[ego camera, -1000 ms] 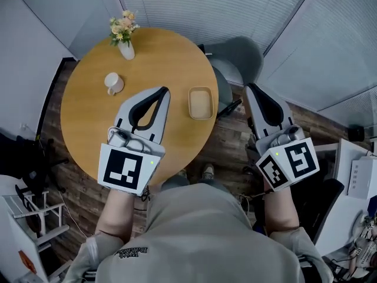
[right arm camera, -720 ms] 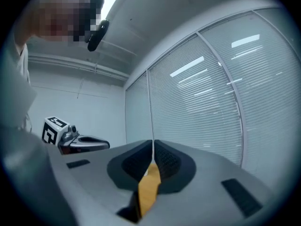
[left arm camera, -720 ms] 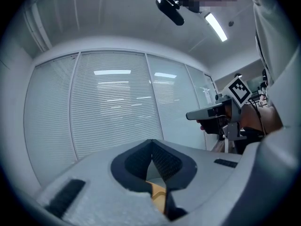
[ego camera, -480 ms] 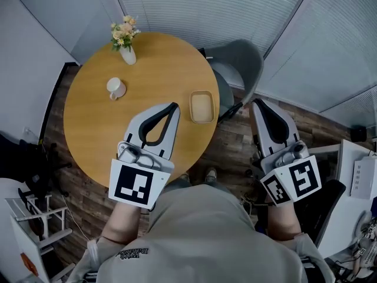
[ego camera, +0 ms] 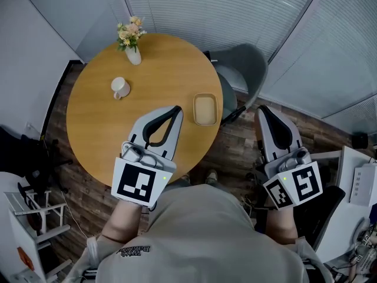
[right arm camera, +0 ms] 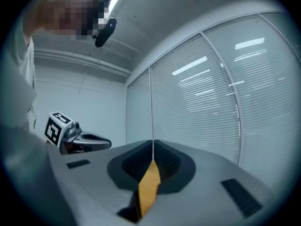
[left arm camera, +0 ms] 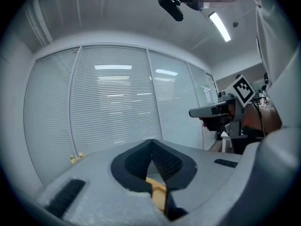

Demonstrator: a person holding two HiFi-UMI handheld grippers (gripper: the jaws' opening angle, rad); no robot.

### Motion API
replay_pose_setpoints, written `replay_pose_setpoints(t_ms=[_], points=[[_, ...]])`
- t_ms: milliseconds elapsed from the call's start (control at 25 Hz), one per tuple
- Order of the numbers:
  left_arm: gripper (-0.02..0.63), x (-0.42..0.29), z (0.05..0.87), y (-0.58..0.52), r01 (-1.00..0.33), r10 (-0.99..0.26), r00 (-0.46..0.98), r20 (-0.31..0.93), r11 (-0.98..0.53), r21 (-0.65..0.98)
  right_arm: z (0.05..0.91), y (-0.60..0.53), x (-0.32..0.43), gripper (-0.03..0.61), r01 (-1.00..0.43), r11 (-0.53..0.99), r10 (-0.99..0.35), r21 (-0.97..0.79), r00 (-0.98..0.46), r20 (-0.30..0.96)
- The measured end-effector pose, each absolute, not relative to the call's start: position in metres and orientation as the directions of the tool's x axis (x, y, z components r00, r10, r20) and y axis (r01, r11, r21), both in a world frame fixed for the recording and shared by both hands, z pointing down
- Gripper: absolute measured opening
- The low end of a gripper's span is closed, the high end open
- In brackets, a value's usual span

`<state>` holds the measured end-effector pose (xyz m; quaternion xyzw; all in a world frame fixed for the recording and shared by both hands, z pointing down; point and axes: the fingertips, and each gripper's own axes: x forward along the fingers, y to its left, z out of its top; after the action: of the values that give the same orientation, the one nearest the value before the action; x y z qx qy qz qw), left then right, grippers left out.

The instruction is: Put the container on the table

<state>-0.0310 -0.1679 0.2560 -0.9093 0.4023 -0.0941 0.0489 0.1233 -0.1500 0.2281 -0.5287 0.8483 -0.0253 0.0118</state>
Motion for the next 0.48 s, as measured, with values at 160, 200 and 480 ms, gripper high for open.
replay_pose_setpoints(t_ms=[160, 200, 480], points=[[0.021, -0.0313, 0.2573, -0.1687, -0.725, -0.743, 0.656, 0.134, -0.669, -0.164, 0.2287, -0.1524, 0.1188, 0.034, -0.892, 0.449, -0.893, -0.058, -0.450, 0.005], [0.021, -0.0312, 0.2573, -0.1690, -0.726, -0.744, 0.655, 0.134, -0.668, -0.163, 0.2283, -0.1533, 0.1176, 0.034, -0.890, 0.453, -0.891, -0.059, -0.454, 0.004], [0.021, -0.0335, 0.2571, -0.1701, -0.735, -0.754, 0.644, 0.132, -0.657, -0.169, 0.2307, -0.1550, 0.1188, 0.034, -0.884, 0.461, -0.886, -0.073, -0.463, 0.004]])
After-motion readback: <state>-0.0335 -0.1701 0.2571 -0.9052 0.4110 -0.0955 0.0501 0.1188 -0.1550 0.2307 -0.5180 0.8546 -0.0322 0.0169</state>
